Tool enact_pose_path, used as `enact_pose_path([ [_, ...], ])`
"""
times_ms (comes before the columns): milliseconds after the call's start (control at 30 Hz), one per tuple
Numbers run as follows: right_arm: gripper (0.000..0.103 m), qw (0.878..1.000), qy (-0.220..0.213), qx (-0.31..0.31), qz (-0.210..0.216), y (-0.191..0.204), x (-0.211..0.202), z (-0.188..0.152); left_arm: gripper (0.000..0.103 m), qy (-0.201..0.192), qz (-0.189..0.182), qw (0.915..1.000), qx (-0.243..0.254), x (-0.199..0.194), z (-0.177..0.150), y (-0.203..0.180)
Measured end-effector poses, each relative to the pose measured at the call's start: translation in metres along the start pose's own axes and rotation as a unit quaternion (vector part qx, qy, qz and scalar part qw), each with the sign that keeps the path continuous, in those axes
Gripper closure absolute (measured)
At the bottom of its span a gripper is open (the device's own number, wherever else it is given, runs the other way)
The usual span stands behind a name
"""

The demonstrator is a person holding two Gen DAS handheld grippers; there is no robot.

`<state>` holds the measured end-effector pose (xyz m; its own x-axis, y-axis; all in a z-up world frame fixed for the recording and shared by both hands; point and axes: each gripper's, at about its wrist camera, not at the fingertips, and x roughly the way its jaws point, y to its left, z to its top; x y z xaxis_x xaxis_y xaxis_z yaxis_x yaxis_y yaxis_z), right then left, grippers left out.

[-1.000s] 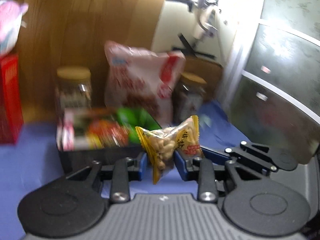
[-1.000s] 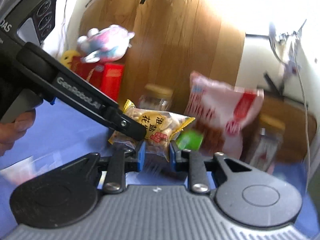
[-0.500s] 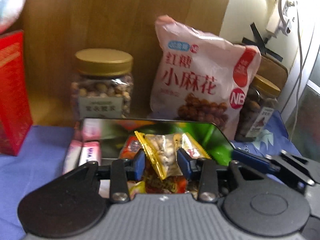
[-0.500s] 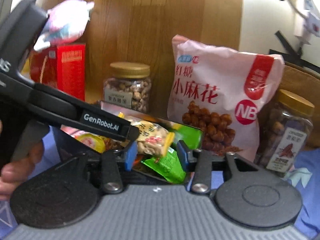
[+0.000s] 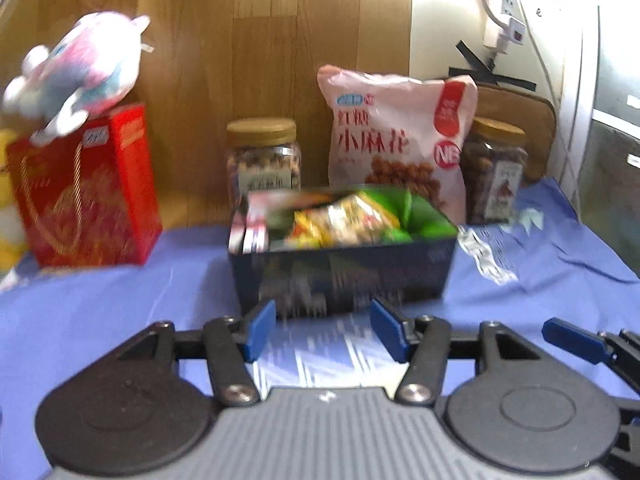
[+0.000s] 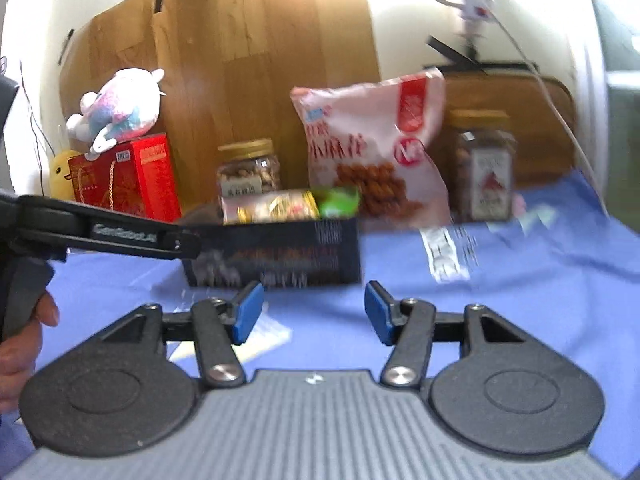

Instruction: Organize snacks

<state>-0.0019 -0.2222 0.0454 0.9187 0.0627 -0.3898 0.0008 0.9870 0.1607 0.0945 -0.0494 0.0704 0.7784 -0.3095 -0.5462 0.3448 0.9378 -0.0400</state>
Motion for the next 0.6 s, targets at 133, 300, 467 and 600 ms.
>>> enact_pose_path([
  [133, 0.034, 0.999, 0.025, 0.042, 0.021, 0.003, -0.019, -0.01, 0.004, 0.008, 0.01, 0.9999, -0.009, -0.023, -0.024, -0.001],
  [300, 0.028, 0.998, 0.017, 0.055, 0.033, 0.014, -0.041, -0.015, 0.0, 0.018, 0.037, 0.9991, -0.011, -0.049, -0.049, -0.004],
  [467, 0.026, 0.997, 0.002, 0.066, 0.043, 0.019, -0.061, -0.018, 0.0, 0.033, 0.055, 0.9978, -0.019, -0.065, -0.066, -0.002],
  [600, 0.025, 0.996, -0.006, 0.071, 0.044, 0.021, -0.074, -0.023, 0.0, 0.038, 0.071, 0.9966, -0.015, -0.073, -0.075, -0.004],
])
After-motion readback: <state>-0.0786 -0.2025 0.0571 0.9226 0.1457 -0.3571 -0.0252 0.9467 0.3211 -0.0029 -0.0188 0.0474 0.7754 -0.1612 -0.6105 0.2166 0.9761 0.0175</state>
